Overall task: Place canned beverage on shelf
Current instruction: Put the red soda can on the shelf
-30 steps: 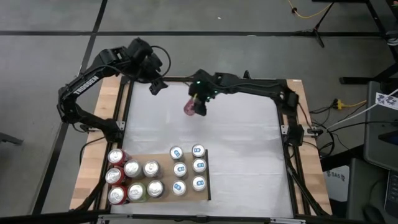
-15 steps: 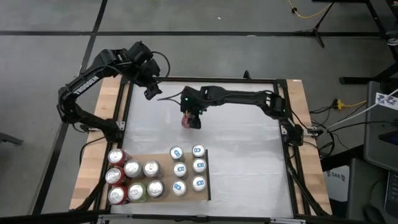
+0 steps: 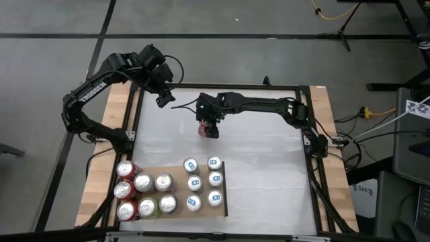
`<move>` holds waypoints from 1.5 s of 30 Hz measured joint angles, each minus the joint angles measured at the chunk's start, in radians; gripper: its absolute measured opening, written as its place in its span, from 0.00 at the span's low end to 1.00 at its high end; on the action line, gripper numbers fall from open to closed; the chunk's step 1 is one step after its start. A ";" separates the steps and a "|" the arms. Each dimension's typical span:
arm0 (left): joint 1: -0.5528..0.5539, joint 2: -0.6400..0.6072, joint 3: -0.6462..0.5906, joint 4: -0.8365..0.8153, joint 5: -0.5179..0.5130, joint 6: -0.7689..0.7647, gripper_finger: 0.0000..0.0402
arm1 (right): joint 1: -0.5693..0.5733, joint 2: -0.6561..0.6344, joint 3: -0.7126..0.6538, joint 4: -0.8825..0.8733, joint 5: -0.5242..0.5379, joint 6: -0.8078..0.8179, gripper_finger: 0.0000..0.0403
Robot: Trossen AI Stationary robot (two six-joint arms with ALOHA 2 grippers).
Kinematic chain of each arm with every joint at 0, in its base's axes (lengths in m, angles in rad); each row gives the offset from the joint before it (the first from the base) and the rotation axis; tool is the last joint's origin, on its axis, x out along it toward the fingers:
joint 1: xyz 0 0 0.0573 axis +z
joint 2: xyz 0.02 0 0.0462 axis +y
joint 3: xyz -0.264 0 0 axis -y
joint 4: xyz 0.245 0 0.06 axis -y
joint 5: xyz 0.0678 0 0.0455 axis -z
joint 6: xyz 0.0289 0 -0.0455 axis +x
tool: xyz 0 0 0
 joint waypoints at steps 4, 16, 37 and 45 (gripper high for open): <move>0.000 0.000 0.000 0.000 0.000 -0.001 0.76 | 0.000 0.008 0.000 0.001 0.001 -0.008 0.74; 0.000 0.000 0.000 0.000 0.002 -0.004 0.76 | -0.001 0.021 0.003 0.013 0.014 -0.008 0.74; 0.000 0.000 0.000 0.001 0.001 -0.004 0.76 | -0.001 0.029 -0.002 0.029 0.015 -0.008 0.93; 0.000 0.000 0.000 0.008 0.001 -0.003 0.76 | -0.001 0.024 -0.002 0.031 0.015 -0.005 0.97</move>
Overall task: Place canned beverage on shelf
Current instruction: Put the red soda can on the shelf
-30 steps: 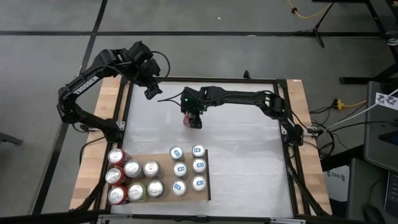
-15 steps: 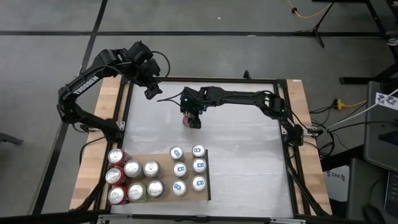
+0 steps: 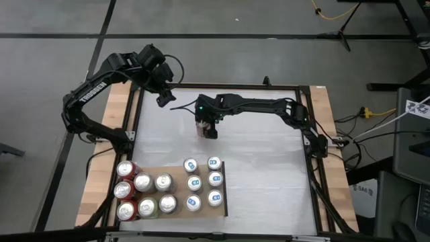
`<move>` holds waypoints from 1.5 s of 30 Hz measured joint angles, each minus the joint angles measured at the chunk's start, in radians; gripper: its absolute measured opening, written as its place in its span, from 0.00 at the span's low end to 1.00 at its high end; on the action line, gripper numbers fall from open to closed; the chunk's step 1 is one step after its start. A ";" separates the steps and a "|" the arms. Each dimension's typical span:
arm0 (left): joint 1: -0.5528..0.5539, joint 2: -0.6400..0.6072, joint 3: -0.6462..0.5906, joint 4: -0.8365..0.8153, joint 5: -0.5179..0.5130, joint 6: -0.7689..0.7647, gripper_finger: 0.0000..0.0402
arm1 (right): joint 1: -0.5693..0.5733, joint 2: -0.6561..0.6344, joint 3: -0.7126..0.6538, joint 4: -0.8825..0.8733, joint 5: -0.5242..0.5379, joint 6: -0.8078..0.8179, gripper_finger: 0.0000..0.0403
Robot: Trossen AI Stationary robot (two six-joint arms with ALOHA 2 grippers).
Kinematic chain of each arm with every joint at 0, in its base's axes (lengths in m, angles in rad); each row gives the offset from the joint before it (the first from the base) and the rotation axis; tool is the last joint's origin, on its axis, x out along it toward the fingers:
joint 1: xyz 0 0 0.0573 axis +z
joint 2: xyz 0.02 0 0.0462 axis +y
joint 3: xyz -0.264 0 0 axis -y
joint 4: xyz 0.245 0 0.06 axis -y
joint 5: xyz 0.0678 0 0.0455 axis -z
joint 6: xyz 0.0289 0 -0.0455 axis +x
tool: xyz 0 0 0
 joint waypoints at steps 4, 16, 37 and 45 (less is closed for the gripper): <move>0.000 0.000 0.000 0.019 0.000 0.001 0.76 | 0.000 -0.028 0.000 0.000 0.000 0.000 0.96; -0.001 0.000 0.000 0.105 0.001 0.049 0.76 | 0.000 -0.188 0.000 -0.012 0.037 0.001 0.96; -0.180 0.138 0.001 0.217 0.050 0.238 0.76 | 0.000 -0.600 0.002 -0.403 0.156 0.035 0.96; -0.220 0.256 0.001 0.224 0.050 0.383 0.76 | -0.031 -0.648 -0.149 -0.423 -0.006 0.031 0.96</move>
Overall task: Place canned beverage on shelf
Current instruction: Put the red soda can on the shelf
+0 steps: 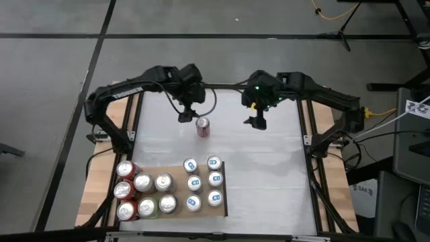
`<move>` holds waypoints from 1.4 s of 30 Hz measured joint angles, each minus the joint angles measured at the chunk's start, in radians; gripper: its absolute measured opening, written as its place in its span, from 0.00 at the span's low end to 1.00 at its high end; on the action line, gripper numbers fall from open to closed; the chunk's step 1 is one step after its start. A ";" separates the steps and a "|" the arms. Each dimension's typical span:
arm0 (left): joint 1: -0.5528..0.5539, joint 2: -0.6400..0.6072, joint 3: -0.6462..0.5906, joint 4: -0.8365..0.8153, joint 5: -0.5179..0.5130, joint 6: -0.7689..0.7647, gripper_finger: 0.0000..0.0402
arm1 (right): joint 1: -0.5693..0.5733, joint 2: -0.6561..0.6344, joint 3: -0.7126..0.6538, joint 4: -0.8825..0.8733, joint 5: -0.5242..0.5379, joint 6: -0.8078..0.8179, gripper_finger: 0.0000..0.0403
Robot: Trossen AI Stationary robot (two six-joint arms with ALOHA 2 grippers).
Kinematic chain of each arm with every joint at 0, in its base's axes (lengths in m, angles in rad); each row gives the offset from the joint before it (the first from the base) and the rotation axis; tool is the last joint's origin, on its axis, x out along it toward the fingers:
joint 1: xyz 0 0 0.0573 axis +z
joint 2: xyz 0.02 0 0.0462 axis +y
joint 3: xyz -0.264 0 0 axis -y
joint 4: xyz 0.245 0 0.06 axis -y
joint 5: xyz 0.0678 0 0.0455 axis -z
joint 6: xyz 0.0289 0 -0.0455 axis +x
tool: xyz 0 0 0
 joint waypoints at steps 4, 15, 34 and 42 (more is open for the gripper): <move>-0.012 0.058 0.000 0.007 -0.007 0.060 0.76 | -0.043 -0.073 -0.153 0.070 -0.065 0.046 0.96; -0.051 0.164 0.000 0.014 -0.082 0.219 0.76 | -0.061 -0.194 -0.406 0.175 -0.104 0.149 0.96; -0.070 0.210 -0.038 0.011 -0.075 0.275 0.76 | -0.061 -0.193 -0.444 0.197 -0.134 0.127 0.96; -0.071 0.206 -0.142 0.086 -0.104 0.321 0.76 | -0.061 -0.193 -0.444 0.198 -0.133 0.101 0.96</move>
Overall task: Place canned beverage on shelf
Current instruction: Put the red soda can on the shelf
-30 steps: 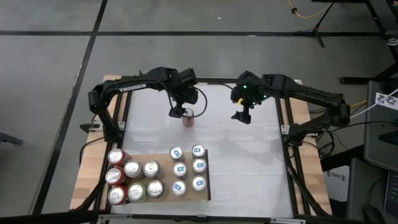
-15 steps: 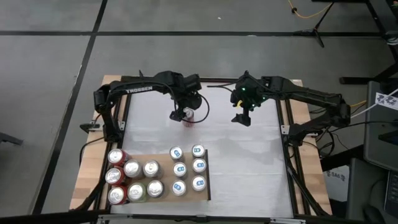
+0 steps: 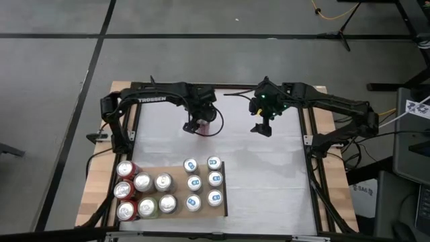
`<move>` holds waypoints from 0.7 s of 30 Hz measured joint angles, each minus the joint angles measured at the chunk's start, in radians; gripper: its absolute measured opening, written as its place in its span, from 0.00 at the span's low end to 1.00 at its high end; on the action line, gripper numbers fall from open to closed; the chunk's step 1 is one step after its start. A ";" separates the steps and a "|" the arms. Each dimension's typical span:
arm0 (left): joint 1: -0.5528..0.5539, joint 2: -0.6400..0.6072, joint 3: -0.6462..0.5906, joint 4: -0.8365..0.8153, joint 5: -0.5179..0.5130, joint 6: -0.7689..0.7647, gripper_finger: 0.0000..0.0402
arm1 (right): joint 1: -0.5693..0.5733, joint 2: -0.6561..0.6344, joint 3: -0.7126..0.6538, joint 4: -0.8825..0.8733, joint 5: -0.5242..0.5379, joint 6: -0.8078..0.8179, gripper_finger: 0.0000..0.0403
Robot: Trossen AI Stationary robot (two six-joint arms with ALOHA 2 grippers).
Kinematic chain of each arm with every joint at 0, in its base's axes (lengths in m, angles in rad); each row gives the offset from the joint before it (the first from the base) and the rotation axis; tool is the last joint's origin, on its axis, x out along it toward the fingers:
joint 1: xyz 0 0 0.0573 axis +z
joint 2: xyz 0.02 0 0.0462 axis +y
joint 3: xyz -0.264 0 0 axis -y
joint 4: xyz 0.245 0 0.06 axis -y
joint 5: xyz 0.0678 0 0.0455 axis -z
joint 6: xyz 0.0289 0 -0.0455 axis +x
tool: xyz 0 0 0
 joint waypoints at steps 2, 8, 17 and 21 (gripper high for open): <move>-0.003 0.001 -0.012 0.045 -0.021 0.000 0.76 | 0.000 0.000 0.000 0.002 0.000 0.000 0.96; -0.010 0.002 -0.015 0.057 -0.035 0.003 0.76 | 0.000 0.000 0.000 0.003 0.000 0.000 0.96; -0.017 -0.004 -0.014 0.024 -0.041 -0.074 0.76 | 0.000 0.000 0.000 0.003 0.000 0.000 0.96; -0.025 -0.008 -0.014 0.013 -0.045 -0.124 0.76 | 0.000 0.000 0.000 0.003 0.000 0.000 0.96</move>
